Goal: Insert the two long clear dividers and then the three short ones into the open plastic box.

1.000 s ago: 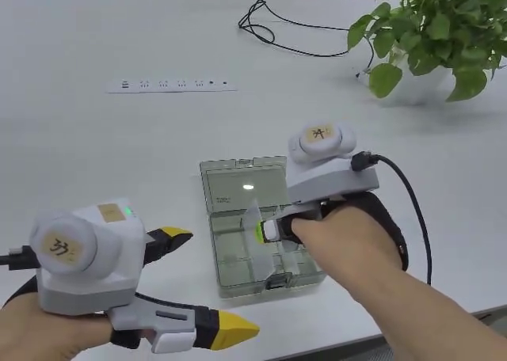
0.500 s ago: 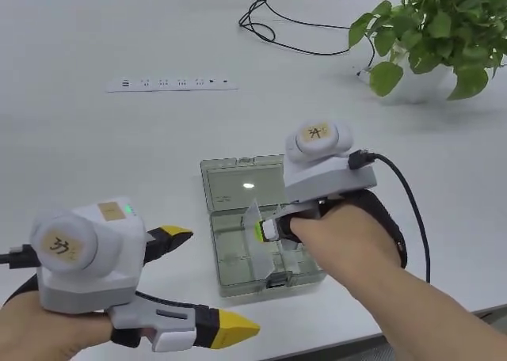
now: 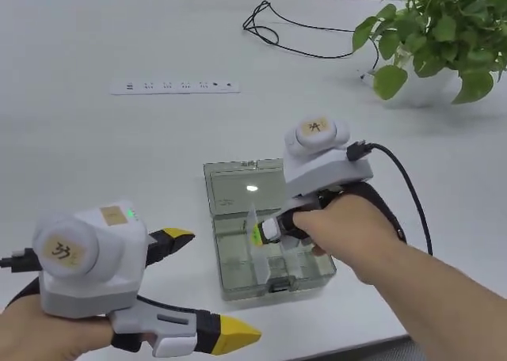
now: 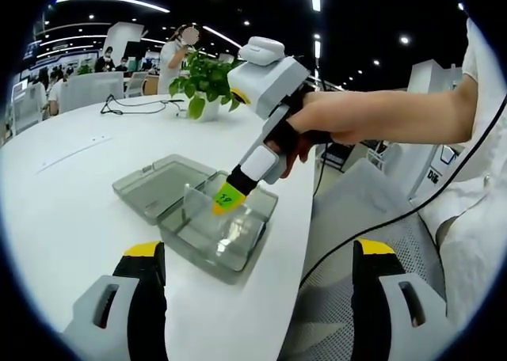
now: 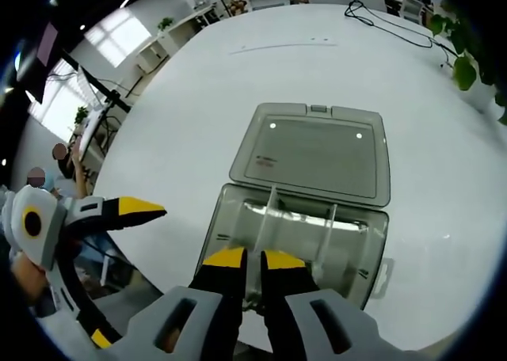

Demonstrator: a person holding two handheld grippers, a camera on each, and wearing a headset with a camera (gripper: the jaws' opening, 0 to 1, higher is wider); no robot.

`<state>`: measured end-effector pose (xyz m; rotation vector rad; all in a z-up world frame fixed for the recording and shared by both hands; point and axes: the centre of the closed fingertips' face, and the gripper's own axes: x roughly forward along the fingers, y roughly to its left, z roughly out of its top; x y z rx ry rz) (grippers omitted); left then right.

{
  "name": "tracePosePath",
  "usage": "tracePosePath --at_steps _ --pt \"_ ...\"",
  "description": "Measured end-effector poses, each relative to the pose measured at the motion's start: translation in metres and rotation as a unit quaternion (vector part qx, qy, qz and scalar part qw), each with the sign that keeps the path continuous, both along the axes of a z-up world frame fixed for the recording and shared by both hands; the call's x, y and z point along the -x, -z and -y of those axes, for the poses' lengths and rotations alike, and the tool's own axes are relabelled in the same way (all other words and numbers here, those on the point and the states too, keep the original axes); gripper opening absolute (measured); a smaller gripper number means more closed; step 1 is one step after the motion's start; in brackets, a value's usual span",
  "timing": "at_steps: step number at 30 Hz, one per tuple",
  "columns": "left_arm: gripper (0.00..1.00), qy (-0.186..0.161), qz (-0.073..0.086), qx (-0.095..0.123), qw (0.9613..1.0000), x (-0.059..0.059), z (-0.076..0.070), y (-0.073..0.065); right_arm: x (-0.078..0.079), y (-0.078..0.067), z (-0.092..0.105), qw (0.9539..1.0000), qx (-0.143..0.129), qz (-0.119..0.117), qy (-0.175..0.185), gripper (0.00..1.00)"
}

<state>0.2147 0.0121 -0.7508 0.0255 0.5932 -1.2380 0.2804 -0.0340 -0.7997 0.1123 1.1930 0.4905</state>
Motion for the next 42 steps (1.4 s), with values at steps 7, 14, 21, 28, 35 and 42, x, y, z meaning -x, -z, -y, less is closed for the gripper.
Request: tracePosePath --at_steps 7,14,21,28,35,42 --pt "1.0 -0.004 0.002 0.001 1.0 -0.003 -0.001 -0.001 0.0 0.005 -0.002 0.9997 -0.018 -0.014 -0.005 0.09" --pt "1.0 -0.01 0.002 0.003 0.9999 -0.005 -0.002 -0.002 0.002 0.012 -0.002 0.9992 -0.033 -0.024 0.0 0.1" --pt "1.0 -0.017 0.004 0.001 0.9998 -0.006 -0.005 -0.003 0.002 0.017 -0.003 0.9986 -0.043 -0.029 0.003 0.1" --pt "1.0 -0.03 0.007 0.003 0.9995 -0.006 -0.007 -0.008 0.004 0.019 -0.004 0.9984 -0.049 -0.029 -0.001 0.11" --pt "1.0 -0.047 0.009 0.005 0.9988 -0.008 -0.011 -0.013 0.004 0.018 -0.005 0.9929 -0.107 -0.042 0.031 0.13" --pt "1.0 -0.062 0.015 0.004 0.9979 -0.009 -0.014 -0.018 0.004 0.005 0.002 0.9884 -0.143 -0.036 0.037 0.15"
